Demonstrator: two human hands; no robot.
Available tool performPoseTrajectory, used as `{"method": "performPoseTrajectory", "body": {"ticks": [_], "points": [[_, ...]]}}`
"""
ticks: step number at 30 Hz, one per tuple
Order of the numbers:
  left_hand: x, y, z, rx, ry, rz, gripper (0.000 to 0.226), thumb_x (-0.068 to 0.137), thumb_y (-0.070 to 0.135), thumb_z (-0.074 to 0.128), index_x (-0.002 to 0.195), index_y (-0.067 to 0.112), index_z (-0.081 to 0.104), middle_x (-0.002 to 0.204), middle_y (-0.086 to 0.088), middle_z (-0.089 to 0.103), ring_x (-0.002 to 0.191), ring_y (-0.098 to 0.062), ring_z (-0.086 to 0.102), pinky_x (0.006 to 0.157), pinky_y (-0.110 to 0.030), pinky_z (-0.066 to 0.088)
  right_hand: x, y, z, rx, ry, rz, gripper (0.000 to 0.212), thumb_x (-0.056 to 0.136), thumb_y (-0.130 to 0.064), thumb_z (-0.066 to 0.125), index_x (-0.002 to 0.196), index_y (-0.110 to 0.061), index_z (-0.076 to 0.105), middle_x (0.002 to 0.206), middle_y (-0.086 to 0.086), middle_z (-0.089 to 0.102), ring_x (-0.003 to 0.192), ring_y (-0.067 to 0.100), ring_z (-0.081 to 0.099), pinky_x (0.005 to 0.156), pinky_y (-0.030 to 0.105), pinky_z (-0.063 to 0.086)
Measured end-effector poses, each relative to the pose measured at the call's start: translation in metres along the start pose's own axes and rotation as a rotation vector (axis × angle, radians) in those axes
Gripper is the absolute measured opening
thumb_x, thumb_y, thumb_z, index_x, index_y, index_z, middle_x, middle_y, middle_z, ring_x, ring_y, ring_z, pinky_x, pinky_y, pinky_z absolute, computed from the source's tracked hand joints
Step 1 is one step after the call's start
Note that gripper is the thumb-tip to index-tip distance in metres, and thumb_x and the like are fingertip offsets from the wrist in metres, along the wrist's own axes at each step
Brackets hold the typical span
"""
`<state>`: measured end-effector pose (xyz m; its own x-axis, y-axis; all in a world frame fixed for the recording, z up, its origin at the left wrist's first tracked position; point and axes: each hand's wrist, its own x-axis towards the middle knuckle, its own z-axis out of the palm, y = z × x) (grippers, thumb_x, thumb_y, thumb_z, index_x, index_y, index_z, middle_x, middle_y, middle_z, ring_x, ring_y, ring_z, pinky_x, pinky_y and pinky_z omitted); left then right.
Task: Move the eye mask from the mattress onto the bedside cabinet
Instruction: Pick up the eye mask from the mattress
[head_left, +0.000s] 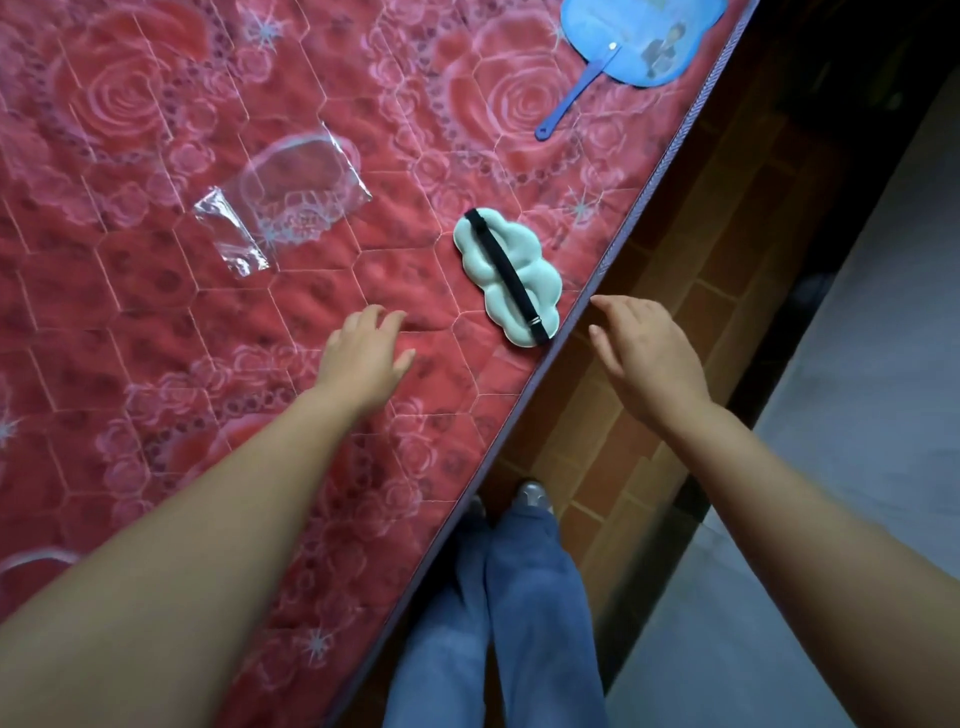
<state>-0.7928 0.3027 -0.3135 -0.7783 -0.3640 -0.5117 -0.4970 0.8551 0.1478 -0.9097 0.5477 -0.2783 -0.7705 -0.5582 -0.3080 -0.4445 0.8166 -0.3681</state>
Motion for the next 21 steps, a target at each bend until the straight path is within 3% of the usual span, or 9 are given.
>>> {"method": "performPoseTrajectory", "body": {"ticks": [6,10,14,21], "points": [[0.041,-0.013,0.042,0.046,-0.142,-0.148,0.085,0.087,0.047,0.051,0.146,0.011,0.003,0.157,-0.021,0.002,0.145,-0.033,0.003,0.118,-0.049,0.013,0.028,0.014,0.031,0.096,-0.028,0.073,0.038,0.093,-0.026,0.046,0.127,-0.008,0.047,0.120,0.016,0.061,0.113,0.035,0.050,0.094,0.045,0.042],[0.054,-0.001,0.063,-0.016,-0.190,-0.209,0.099,0.083,0.051,0.055,0.145,0.006,-0.008,0.155,-0.022,-0.016,0.145,-0.032,-0.014,0.119,-0.047,0.004,0.053,0.015,0.047,0.323,-0.026,0.220,0.037,0.090,-0.031,0.051,0.124,-0.015,0.049,0.117,0.011,0.064,0.112,0.029,0.055,0.092,0.044,0.046],[0.058,0.001,0.070,-0.022,-0.213,-0.235,0.101,0.083,0.050,0.054,0.144,0.006,-0.015,0.153,-0.021,-0.024,0.143,-0.032,-0.020,0.118,-0.050,0.002,0.078,0.008,0.059,0.415,0.012,0.282,0.038,0.086,-0.029,0.057,0.120,-0.013,0.051,0.117,0.009,0.064,0.106,0.028,0.058,0.091,0.045,0.047],[0.062,-0.001,0.074,-0.032,-0.254,-0.247,0.101,0.084,0.051,0.052,0.143,0.009,-0.018,0.152,-0.018,-0.029,0.142,-0.029,-0.024,0.118,-0.051,-0.001,0.098,-0.005,0.074,0.368,-0.052,0.371,0.055,0.072,-0.039,0.070,0.113,-0.011,0.048,0.114,0.014,0.053,0.102,0.034,0.054,0.084,0.046,0.048]]}}
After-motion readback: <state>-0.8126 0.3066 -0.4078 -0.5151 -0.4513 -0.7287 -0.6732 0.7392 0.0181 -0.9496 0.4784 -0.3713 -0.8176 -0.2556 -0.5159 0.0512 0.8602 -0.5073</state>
